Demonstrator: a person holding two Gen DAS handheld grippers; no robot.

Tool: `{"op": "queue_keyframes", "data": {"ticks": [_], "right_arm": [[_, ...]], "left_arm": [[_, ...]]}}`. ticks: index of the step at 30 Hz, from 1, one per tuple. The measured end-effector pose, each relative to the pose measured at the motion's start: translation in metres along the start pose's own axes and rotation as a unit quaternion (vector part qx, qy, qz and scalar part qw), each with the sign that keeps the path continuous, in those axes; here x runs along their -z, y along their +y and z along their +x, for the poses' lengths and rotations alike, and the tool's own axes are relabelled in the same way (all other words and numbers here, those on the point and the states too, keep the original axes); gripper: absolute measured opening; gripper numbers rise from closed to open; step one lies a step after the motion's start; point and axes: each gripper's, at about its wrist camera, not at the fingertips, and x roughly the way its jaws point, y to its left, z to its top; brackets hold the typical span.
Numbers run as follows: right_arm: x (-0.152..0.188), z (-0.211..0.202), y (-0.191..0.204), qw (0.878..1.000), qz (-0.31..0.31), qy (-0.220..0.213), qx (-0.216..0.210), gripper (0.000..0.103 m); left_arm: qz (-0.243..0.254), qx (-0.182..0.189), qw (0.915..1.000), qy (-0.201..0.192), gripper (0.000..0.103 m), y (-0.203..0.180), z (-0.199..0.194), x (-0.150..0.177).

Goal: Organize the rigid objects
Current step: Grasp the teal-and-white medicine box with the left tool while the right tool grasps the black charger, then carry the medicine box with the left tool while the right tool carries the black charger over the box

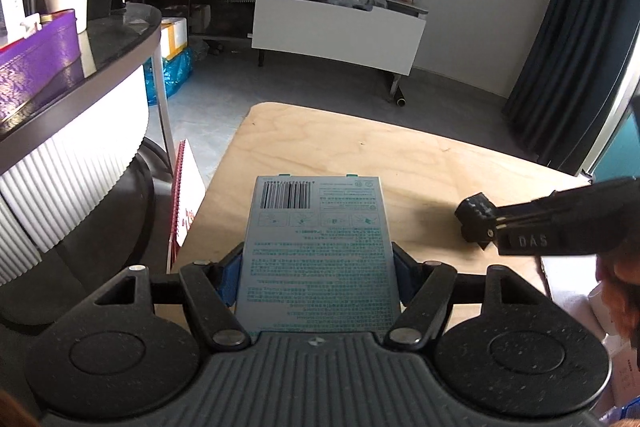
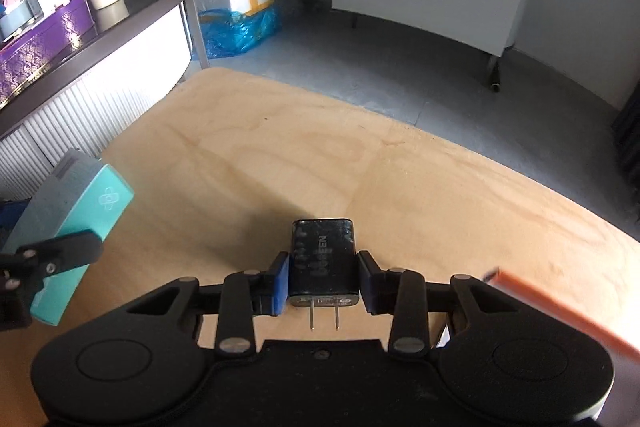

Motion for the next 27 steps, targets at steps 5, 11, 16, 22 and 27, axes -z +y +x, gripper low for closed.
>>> {"op": "queue_keyframes", "data": {"ticks": [5,11,16,22,27], "right_arm": [[0.015,-0.045,0.017,0.999,0.029,-0.038,0.004,0.043],[0.038,-0.105,0.049,0.995,0.039,-0.084,0.019,0.043],[0.062,-0.141,0.065,0.993,0.06,-0.104,0.015,0.043],[0.085,-0.176,0.076,0.989,0.068,-0.125,0.036,0.043],[0.109,-0.199,0.075,0.986,0.087,-0.137,0.04,0.043]], "left_arm": [[-0.004,-0.005,0.9999,-0.016,0.071,-0.002,-0.021,0.0],[-0.008,-0.012,0.9994,-0.032,0.071,-0.008,-0.054,0.004],[-0.008,-0.017,0.9991,-0.038,0.071,-0.014,-0.079,0.01],[-0.005,-0.011,0.9988,-0.047,0.071,-0.019,-0.103,0.018],[0.002,-0.003,0.9987,-0.05,0.071,-0.027,-0.113,0.026]]}}
